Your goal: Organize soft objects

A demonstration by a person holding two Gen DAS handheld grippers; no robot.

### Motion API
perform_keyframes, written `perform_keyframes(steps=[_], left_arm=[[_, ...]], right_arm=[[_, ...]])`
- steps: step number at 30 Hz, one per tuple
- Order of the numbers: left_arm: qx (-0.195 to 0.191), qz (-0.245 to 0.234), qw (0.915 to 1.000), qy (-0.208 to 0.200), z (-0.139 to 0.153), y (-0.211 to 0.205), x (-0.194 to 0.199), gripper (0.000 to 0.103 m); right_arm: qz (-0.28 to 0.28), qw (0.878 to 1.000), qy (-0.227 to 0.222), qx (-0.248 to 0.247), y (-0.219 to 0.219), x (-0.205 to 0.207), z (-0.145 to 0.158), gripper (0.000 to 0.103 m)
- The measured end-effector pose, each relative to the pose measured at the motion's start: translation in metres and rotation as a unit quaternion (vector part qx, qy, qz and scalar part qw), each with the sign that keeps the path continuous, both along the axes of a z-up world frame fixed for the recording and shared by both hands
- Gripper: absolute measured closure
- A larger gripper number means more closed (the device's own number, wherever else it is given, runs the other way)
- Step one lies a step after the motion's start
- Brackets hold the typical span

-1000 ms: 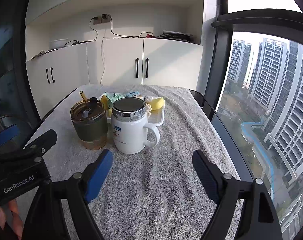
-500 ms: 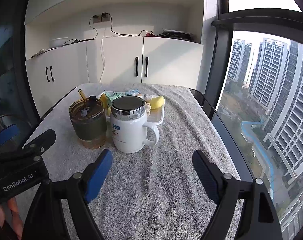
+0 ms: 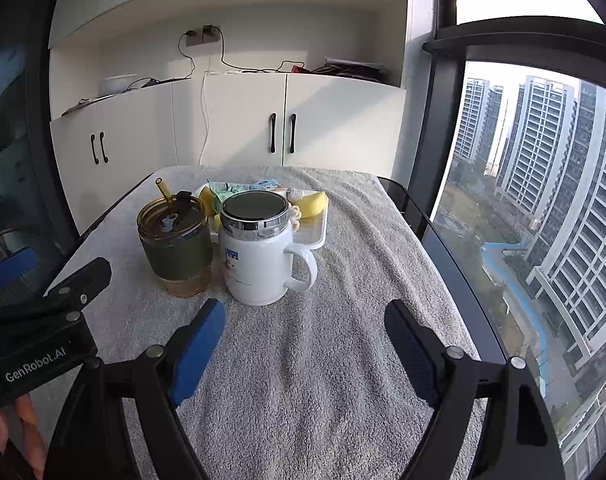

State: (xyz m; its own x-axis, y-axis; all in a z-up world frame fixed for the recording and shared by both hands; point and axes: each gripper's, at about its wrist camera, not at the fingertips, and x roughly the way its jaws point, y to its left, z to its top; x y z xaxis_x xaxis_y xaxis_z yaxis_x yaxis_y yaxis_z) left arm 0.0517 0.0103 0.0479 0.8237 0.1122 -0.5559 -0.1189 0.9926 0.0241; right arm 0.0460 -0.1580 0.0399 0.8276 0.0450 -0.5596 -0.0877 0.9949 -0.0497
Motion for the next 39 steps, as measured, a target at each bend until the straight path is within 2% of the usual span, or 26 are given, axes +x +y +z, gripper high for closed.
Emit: perform_keyframes(steps=[39], left_arm=[[-0.001, 0.001, 1.0000, 0.002, -0.0015, -0.0008, 0.0014, 0.000]], right_arm=[[0.001, 1.000, 0.002, -0.001, -0.0018, -0.0013, -0.0024, 0.019]])
